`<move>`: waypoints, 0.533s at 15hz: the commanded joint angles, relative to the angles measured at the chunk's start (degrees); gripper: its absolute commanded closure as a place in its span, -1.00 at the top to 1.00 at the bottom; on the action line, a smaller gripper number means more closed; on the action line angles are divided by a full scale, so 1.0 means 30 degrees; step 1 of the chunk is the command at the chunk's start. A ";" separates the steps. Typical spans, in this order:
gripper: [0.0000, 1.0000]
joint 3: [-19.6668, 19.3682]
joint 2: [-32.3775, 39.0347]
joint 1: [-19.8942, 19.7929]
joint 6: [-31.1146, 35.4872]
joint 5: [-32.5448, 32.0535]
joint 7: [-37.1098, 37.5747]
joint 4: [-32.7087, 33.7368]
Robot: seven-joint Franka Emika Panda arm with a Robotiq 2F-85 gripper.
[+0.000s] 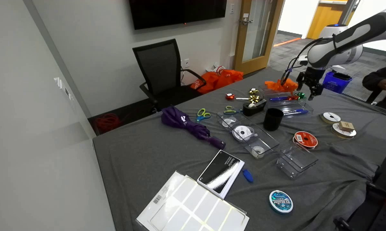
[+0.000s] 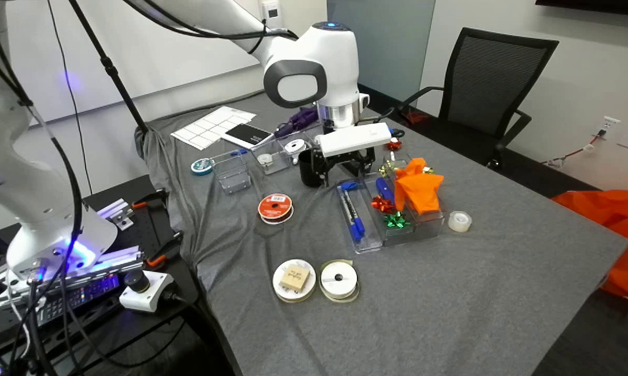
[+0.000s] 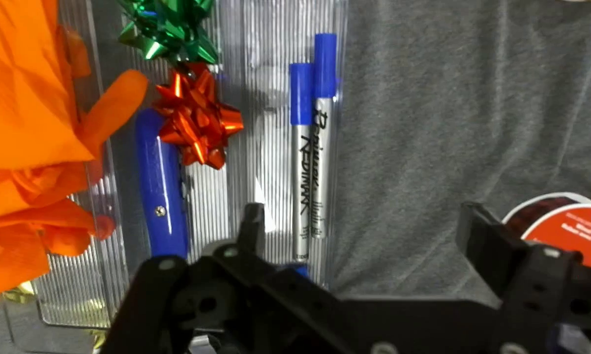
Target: Put a marker in the other container
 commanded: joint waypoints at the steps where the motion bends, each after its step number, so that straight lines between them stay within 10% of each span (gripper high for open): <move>1: 1.00 0.0482 0.0221 -0.0465 0.0032 -0.0691 0.0265 0.0337; 8: 1.00 0.0545 0.1140 -0.0598 0.0853 -0.1001 -0.0017 0.0899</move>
